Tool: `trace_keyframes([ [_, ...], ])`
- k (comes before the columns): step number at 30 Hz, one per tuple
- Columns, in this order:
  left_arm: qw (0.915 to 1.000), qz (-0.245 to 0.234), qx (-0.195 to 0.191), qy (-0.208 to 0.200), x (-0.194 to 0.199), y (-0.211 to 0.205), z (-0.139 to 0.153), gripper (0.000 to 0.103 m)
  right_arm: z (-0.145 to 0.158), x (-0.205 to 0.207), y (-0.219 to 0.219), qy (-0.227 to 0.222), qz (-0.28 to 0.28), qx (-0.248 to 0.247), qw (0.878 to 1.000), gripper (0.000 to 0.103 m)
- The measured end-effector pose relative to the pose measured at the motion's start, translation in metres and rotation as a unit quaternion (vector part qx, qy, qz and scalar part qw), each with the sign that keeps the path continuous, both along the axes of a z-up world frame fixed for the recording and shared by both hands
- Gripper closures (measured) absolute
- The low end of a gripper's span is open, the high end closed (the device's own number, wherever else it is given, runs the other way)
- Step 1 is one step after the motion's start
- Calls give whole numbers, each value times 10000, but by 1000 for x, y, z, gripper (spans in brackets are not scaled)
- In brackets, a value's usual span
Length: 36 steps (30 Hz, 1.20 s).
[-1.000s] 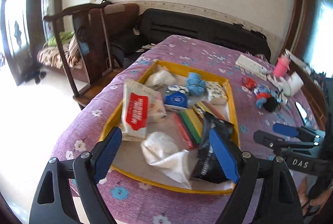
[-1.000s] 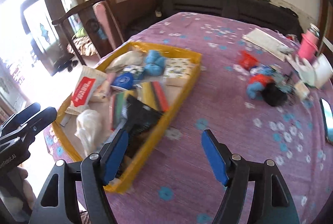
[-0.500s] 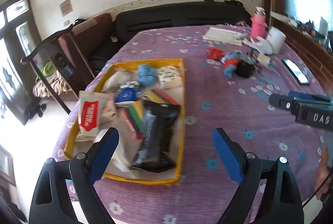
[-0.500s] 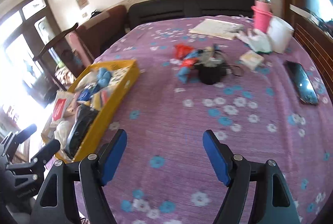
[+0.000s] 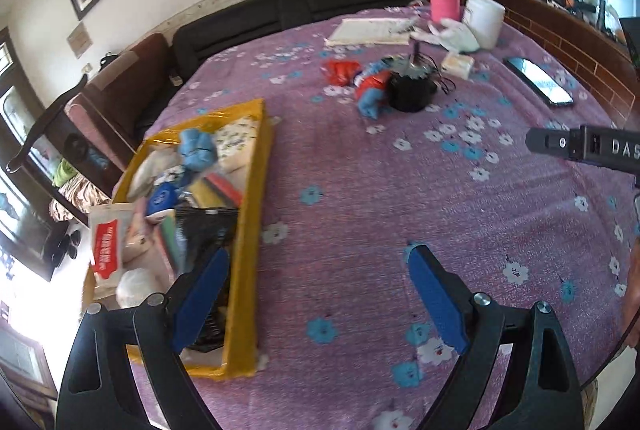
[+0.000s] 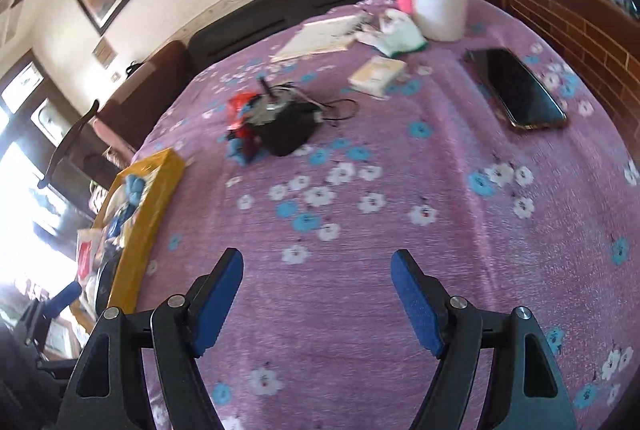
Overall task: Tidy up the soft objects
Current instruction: 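Lift both open tools away from the tray back over the items, then grasp the white Face tissue pack with the right tool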
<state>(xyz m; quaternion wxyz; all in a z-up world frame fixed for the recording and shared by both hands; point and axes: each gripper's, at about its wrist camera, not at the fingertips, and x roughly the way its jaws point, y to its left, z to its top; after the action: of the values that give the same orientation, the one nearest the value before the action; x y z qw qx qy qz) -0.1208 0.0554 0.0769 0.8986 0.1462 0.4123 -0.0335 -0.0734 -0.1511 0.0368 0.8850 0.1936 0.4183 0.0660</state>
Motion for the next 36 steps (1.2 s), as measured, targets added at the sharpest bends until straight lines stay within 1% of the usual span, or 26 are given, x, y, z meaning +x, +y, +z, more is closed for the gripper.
trace_keyframes([
  [3,9999,-75,-5,151,8,-8,-10,12,-7,4,-9,89,-104,57,9999,23],
  [5,9995,-130,-77,263,14,-13,-16,12,-11,7,-11,131,-138,63,9998,23],
  [8,9978,-224,-364,502,28,-19,-25,12,-15,13,-10,176,-172,-7,9997,23],
  [11,9939,-283,-715,786,47,-25,-40,12,-16,22,-8,212,-183,-94,9996,23],
  [14,9919,-269,-775,967,65,-33,-56,12,-17,31,-7,240,-206,-183,9993,23],
  [16,9883,-245,-942,1174,75,-33,-66,10,-17,38,-6,252,-218,-266,9991,23],
  [18,9883,-260,-1024,1105,76,-33,-67,7,-17,45,-5,261,-230,-328,9989,23],
  [20,9875,-329,-1096,1083,76,-34,-69,0,-17,53,-8,269,-285,-368,9986,23],
  [27,9894,-359,-911,1075,76,-40,-72,0,-11,99,-23,199,-747,-324,9965,23],
  [31,9893,-358,-918,1076,77,-39,-71,0,-6,134,-30,166,-967,-285,9948,21],
  [34,9893,-359,-918,1078,77,-39,-71,0,-7,164,-42,186,-1337,-350,9902,21],
  [36,9893,-356,-914,1075,77,-39,-72,0,-11,179,-52,249,-1534,-292,9874,21],
])
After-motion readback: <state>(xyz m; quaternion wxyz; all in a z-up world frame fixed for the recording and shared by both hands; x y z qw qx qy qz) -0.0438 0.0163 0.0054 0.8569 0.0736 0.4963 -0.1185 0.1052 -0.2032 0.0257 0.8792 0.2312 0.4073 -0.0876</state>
